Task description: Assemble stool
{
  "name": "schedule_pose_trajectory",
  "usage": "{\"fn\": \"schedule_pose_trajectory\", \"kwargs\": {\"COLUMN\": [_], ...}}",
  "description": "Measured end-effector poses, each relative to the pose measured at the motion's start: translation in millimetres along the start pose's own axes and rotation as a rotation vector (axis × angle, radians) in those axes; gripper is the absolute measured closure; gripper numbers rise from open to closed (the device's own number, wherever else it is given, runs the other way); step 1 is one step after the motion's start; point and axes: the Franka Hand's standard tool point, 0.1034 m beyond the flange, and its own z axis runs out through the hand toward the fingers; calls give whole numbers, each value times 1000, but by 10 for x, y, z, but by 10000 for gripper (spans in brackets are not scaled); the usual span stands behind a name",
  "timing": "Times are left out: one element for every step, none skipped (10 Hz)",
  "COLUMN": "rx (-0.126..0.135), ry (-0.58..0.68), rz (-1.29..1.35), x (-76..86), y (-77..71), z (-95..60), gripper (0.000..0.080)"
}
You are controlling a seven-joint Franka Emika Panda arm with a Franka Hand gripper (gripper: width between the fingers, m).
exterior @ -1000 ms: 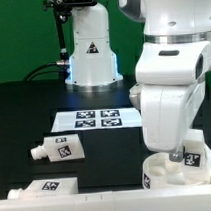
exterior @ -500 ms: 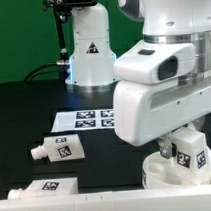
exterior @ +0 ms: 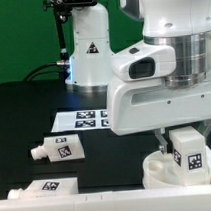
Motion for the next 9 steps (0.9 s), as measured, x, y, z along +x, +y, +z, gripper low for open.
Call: {"fn": "schedule_pose_trajectory", "kwargs": {"rx": [26,79,127,130,131,130,140,179,216], "ry": [-1,-5,-28,-36,-42,-47,-49,-41,-45], "rz": [226,495,609,688,759,821,938,1154,1379], "x": [10,26,43,38,30,29,48,120,160], "y": [-27,-34,15,10,-14,-16,-29,-54,-66], "z": [-3,5,-5,-1,6,7,-2,-37,-45], "gripper": [459,459,459,459,459,459,459,459,459]}}
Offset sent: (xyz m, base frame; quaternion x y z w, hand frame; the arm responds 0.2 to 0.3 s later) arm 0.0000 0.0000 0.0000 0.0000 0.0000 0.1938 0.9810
